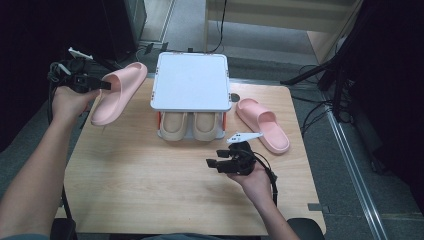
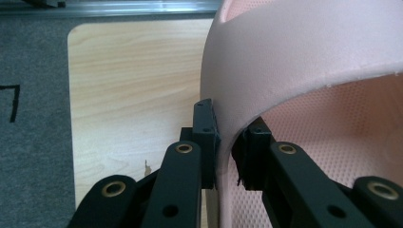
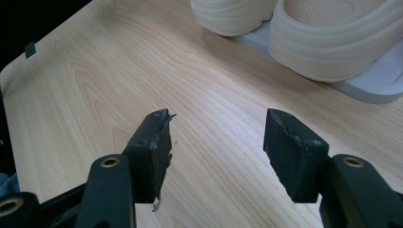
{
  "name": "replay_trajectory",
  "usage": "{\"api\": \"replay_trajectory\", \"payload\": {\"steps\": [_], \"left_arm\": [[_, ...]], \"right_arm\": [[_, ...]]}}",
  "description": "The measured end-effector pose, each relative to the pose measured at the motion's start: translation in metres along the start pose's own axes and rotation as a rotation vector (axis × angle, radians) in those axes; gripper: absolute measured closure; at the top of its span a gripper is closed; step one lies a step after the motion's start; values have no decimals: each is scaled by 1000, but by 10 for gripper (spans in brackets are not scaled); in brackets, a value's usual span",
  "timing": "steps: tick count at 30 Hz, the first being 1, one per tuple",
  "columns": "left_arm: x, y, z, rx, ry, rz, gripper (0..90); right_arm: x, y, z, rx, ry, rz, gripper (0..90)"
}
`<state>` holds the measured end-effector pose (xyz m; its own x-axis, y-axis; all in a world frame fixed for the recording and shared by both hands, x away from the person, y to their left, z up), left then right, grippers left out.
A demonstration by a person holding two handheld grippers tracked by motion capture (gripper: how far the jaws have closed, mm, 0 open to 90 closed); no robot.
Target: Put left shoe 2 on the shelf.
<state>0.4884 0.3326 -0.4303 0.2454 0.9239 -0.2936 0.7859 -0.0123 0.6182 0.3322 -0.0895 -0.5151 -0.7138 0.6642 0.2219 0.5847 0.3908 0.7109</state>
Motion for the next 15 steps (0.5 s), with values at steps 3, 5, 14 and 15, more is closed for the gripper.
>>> {"api": "replay_trajectory", "payload": {"steps": [3,5,14,15], "left_arm": [[-6,8,-2,7,-6,6,802],[-10,14,-3,12,-2,16,801],[-35,46,-9,-14,1,21,796],[-38,48,-10,-14,-1,26,796]], "right_arm": [[0,2,1,-2,6,1,430],[0,3,2,-1,11,2,430],[4,9,7,6,40,-29,430],[5,10,8,7,43,-31,430]]}}
Point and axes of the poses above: each handheld gripper's, and its own axes: z roughly forward along the jaws, y roughly out of its top, x roughly to its left, the point moved 6 cm from there along z, roughly forward along the jaws, and after that the axes turned 6 degrees about -y, right-handed, at the moved point
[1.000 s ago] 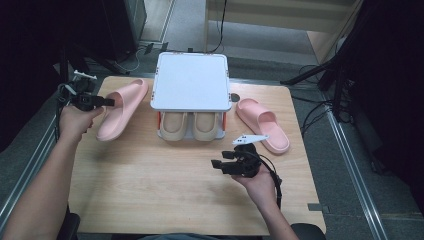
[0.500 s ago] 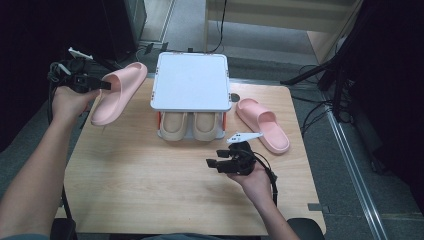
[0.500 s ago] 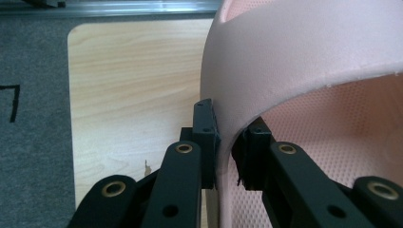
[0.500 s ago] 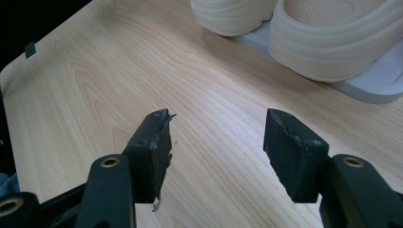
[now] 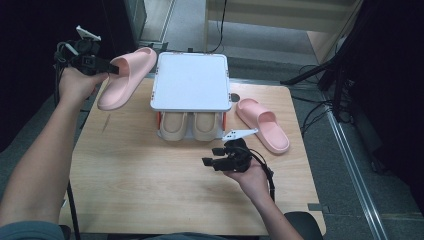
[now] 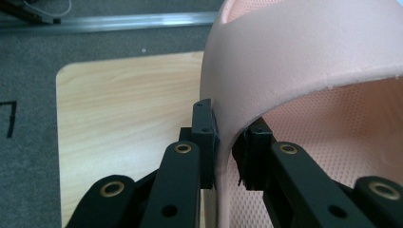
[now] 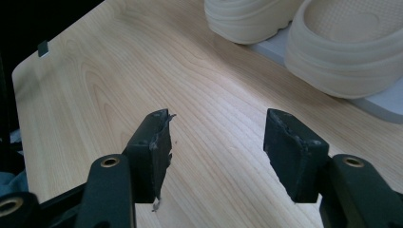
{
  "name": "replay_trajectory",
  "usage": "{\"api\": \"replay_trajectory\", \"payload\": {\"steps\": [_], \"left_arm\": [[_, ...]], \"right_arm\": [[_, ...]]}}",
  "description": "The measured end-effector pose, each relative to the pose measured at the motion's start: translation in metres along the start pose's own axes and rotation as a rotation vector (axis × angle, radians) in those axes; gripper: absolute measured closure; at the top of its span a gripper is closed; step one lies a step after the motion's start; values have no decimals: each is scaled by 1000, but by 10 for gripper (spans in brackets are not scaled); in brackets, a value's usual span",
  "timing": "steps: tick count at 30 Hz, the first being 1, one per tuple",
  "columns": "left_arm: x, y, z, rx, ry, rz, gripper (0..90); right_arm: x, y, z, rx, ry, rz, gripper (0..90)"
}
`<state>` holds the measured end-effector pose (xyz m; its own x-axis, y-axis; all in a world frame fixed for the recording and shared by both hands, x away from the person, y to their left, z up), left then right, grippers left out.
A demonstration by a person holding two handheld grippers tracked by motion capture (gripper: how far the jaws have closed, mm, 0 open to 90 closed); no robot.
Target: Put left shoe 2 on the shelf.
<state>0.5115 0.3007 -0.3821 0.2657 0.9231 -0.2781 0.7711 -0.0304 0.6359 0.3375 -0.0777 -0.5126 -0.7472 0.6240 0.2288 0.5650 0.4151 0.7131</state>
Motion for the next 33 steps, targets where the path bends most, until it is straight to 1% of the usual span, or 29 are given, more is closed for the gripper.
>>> {"api": "replay_trajectory", "payload": {"steps": [2,4,9,14,16,17,21,22,24,26,33], "left_arm": [[-11,8,-2,-14,-8,1,794],[-20,14,-3,-20,-4,12,794],[-36,25,1,-15,4,36,792],[-52,34,14,-4,-3,49,788],[-61,37,21,1,-6,61,785],[-66,38,25,-3,-8,61,783],[-81,41,40,12,-8,83,778],[-85,42,43,16,-10,80,776],[-91,44,49,14,-15,80,769],[-95,46,53,25,-7,96,766],[-105,51,65,35,5,89,749]], "right_arm": [[0,2,1,-4,8,-3,430],[0,4,3,-5,14,-9,430],[3,8,6,2,25,-19,430],[7,9,12,13,45,-27,430],[8,9,12,16,45,-30,430],[8,9,12,15,46,-31,430],[8,9,11,13,44,-25,430],[7,9,10,11,43,-25,430],[7,8,9,8,40,-26,430],[6,8,8,8,38,-26,430],[5,7,7,8,34,-27,430]]}}
Point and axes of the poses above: each handheld gripper's, and its own axes: z roughly forward along the jaws, y roughly out of its top, x roughly to its left, the point moved 6 cm from there along z, roughly forward along the jaws, and after that the axes turned 6 degrees about -y, right-handed, at the moved point
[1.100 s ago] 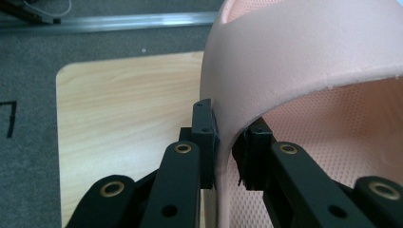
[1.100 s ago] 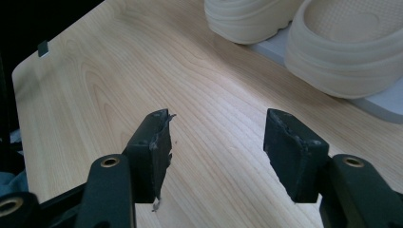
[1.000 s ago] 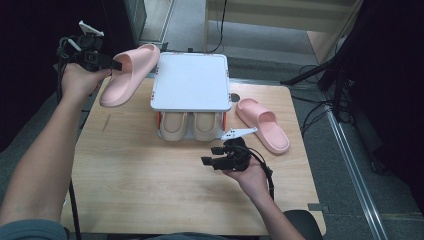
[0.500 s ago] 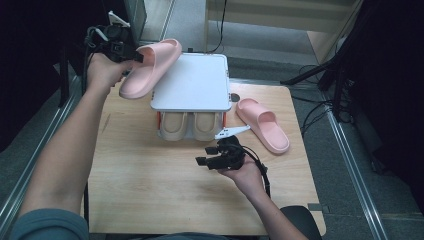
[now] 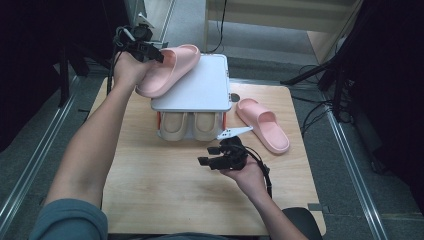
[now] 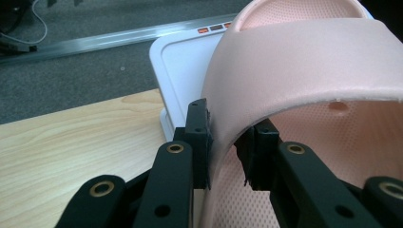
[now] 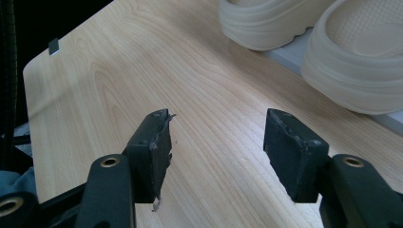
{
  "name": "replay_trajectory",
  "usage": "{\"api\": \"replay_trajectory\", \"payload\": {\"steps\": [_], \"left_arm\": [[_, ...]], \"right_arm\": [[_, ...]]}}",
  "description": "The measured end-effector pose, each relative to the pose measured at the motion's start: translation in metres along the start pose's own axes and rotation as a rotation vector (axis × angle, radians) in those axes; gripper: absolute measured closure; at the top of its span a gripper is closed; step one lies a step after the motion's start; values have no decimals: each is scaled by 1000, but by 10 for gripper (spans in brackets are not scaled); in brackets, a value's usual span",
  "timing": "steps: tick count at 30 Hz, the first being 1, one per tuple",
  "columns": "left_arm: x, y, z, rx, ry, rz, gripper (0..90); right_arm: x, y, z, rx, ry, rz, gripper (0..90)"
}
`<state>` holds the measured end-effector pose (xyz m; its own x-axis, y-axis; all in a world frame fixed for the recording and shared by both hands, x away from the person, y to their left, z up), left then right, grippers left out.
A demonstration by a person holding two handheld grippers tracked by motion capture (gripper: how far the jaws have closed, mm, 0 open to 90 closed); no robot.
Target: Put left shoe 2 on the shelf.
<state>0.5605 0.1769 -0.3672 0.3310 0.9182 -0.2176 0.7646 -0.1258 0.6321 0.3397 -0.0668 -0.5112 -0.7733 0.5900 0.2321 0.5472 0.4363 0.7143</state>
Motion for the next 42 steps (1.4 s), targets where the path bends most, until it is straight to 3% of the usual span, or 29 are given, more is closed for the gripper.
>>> {"api": "replay_trajectory", "payload": {"steps": [7,18,30,36,42], "left_arm": [[-6,-3,7,35,18,14,700],[-18,-11,1,77,-48,9,636],[-15,-15,-10,35,-69,32,574],[-12,-21,-29,0,-85,64,527],[-7,-36,-48,-22,-109,68,513]], "right_arm": [[0,-1,0,0,-2,1,430],[1,-1,2,5,-2,-7,430],[-2,0,-1,-6,-7,2,439],[-15,3,-11,-28,-52,12,440],[-36,6,-25,-68,-78,68,448]]}}
Point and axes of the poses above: each handheld gripper's, and its own axes: z roughly forward along the jaws, y roughly out of its top, x roughly to its left, the point moved 6 cm from there along z, roughly forward along the jaws, and after that the axes turned 6 degrees about -y, right-handed, at the moved point
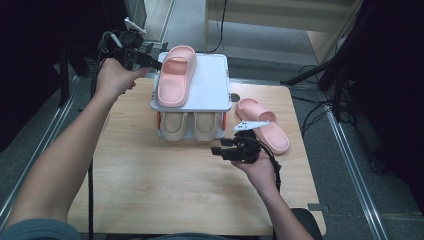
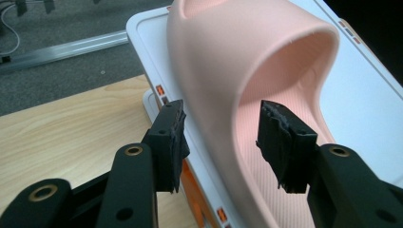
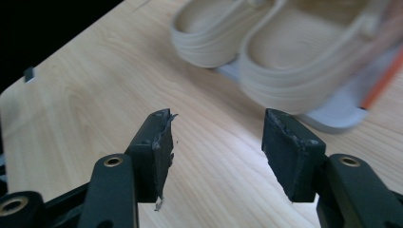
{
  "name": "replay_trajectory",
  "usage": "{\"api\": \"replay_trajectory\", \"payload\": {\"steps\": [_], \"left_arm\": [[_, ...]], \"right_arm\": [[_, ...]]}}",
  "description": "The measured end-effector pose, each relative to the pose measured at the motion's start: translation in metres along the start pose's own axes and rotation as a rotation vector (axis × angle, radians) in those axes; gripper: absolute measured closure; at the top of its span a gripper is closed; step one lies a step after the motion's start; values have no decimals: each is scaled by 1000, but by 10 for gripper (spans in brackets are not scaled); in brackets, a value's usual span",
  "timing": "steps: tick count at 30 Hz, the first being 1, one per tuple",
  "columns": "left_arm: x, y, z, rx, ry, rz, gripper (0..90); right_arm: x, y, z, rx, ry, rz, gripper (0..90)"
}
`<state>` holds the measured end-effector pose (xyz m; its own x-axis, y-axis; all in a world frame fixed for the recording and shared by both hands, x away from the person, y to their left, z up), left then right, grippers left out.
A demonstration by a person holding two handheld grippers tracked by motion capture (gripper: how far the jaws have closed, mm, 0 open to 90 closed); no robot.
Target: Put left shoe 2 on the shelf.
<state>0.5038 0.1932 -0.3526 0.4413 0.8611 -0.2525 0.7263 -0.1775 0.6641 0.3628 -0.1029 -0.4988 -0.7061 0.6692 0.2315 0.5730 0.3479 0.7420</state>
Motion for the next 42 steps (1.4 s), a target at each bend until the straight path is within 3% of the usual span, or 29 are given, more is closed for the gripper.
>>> {"api": "replay_trajectory", "payload": {"steps": [8,18,20,25,29,35,42], "left_arm": [[3,-28,-16,-13,-34,0,462],[2,-63,-18,-5,-65,6,437],[0,-70,-18,1,-88,19,428],[-7,-88,-19,14,-107,44,422],[-9,-102,-18,-4,-121,41,419],[-7,-131,-9,-6,-122,47,416],[-5,-157,0,6,-129,48,399]], "right_arm": [[-24,3,-12,-26,-62,5,468],[-44,6,-18,-50,-86,38,499],[-46,6,-19,-56,-88,42,501],[-57,3,-23,-42,-117,51,520],[-66,1,-32,-54,-145,67,540],[-81,-3,-46,-74,-184,122,598],[-97,-4,-46,-74,-213,153,737]]}}
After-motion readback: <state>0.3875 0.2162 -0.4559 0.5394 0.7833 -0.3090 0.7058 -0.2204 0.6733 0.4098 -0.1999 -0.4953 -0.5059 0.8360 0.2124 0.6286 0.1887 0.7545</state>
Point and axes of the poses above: each handheld gripper's, and its own axes: z roughly forward along the jaws, y roughly out of its top, x roughly to its left, the point moved 6 cm from there along z, roughly forward along the jaws, and after that the axes turned 6 degrees about -y, right-handed, at the moved point
